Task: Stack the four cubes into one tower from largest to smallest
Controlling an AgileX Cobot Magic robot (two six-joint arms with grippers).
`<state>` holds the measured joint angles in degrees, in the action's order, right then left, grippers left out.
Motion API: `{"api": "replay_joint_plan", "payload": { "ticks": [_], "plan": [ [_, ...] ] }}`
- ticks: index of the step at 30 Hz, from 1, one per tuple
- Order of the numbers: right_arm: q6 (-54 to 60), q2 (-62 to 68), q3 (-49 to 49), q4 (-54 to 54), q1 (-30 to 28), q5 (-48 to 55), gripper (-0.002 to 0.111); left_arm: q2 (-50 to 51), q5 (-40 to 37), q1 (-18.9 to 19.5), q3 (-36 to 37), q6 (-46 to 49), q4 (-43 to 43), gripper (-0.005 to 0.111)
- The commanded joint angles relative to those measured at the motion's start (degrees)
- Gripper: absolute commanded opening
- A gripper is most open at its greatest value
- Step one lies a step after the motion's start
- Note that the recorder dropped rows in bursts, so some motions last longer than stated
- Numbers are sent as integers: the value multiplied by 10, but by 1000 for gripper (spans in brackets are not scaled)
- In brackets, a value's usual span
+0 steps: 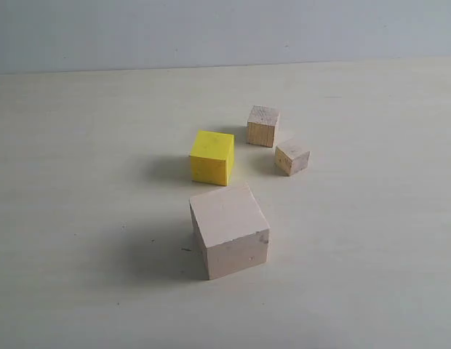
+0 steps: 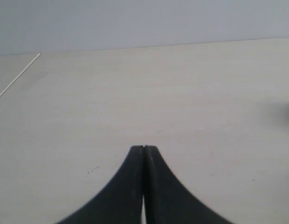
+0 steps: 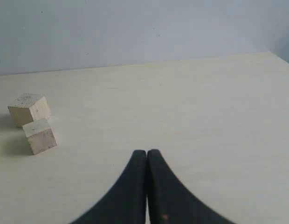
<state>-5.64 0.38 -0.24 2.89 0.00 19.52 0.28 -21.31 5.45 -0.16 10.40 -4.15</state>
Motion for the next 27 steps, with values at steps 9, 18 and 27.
{"api": "replay_joint_plan", "payload": {
  "ticks": [9, 18, 27],
  "plan": [
    [0, -4, 2, 1, 0, -3, 0, -3, 2, -3, 2, -2, 0, 0],
    [0, -4, 2, 5, 0, -167, 0, -3, 2, -3, 2, -2, 0, 0],
    [1, -4, 2, 5, 0, -254, 0, -3, 2, -3, 2, -2, 0, 0]
  ]
}}
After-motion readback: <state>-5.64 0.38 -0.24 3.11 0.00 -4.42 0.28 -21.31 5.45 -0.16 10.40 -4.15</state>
